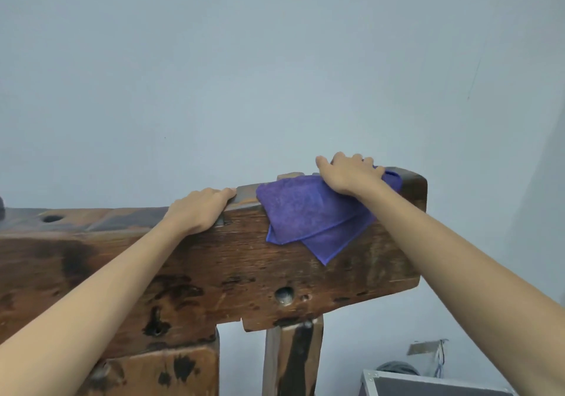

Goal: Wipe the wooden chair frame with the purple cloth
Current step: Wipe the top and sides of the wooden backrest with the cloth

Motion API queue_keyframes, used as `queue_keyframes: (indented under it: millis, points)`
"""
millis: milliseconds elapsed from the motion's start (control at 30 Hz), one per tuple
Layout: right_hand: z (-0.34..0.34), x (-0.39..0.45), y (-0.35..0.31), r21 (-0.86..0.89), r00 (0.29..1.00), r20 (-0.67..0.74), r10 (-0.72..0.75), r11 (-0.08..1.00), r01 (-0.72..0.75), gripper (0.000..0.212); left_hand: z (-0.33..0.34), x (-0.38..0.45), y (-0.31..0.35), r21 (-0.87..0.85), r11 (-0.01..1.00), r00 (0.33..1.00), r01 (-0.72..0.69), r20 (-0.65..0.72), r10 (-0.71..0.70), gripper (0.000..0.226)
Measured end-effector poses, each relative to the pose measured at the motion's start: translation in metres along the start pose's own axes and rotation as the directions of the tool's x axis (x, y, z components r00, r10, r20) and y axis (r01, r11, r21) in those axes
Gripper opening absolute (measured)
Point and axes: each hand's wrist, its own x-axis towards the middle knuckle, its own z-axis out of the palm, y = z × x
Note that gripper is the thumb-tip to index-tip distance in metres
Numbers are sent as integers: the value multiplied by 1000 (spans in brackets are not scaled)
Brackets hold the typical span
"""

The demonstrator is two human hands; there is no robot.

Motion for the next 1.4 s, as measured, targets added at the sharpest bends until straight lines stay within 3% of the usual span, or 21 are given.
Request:
queue_keyframes:
  millis: [100, 200, 300, 400, 467, 533, 567, 667, 733, 800, 833, 900, 933, 1033, 1100, 1133, 1200, 1267, 1333, 1400]
  points:
    - [39, -24, -28, -109, 973, -191, -129, 988, 109, 68, 1, 1, -1, -7, 1000, 1000, -12, -1, 12, 46]
    - [70, -55, -18, -88, 796, -490, -356, 928, 361, 62, 3, 2, -5, -11, 1000, 1000, 2, -6, -2, 52]
    - [91, -56, 28, -100, 643, -549, -534, 806, 584, 64, 7, 3, -6, 2, 1000, 999, 12, -31, -12, 49]
    - [108, -40, 83, -123, 611, -576, -543, 796, 592, 74, 10, 5, -7, -17, 1000, 999, 10, -53, -11, 45]
    - [114, -31, 119, -40, 671, -620, -408, 870, 492, 80, 12, 7, -7, -21, 1000, 998, 18, -64, -19, 43]
    - [118, -23, 144, 224, 734, -668, -119, 909, 352, 78, 12, 9, -7, -18, 999, 997, 29, -77, -31, 39]
    - [122, -22, 148, 394, 751, -657, 61, 878, 272, 73, 12, 9, -6, -22, 999, 997, 34, -74, -35, 37]
    - [147, -34, 121, 688, 718, -443, 537, 717, -112, 55, 10, 11, 0, -70, 996, 996, 54, -65, -58, 33]
    - [166, -62, 75, 683, 694, -405, 596, 702, -204, 50, 8, 10, 3, -91, 993, 995, 70, -59, -76, 35]
    - [186, -99, 20, 550, 694, -568, 442, 831, -80, 47, 5, 7, 6, -94, 992, 995, 85, -39, -89, 39]
    - [197, -120, -8, 467, 737, -597, 317, 884, -2, 49, 4, 6, 8, -93, 992, 995, 90, -26, -93, 41]
    - [209, -158, -60, 333, 849, -527, -38, 910, 247, 56, 2, 4, 7, -93, 991, 996, 91, -6, -92, 44]
    - [209, -167, -74, 294, 847, -476, -238, 864, 409, 55, 1, 4, 6, -101, 991, 996, 86, 10, -85, 45]
    - [191, -148, -76, 168, 665, -413, -622, 666, 727, 36, 0, 1, 1, -162, 983, 996, 85, 44, -79, 48]
    - [168, -118, -53, -5, 541, -450, -711, 608, 794, 31, 1, 2, 1, -245, 962, 993, 121, 35, -116, 57]
    - [157, -102, -32, -60, 537, -458, -709, 627, 777, 38, 2, 2, 1, -266, 954, 990, 138, 23, -136, 61]
    - [137, -68, 19, -76, 576, -597, -558, 754, 652, 48, 4, 2, 2, -236, 962, 990, 138, 4, -141, 62]
    - [126, -40, 79, 50, 618, -719, -319, 863, 503, 51, 4, 1, 4, -170, 978, 993, 121, 14, -121, 50]
    - [128, -27, 124, 338, 707, -707, 19, 887, 314, 59, 4, 1, 7, -161, 979, 992, 128, 14, -127, 41]
    - [143, -23, 129, 547, 695, -627, 352, 834, 71, 58, 2, 1, 8, -212, 964, 987, 162, 15, -163, 41]
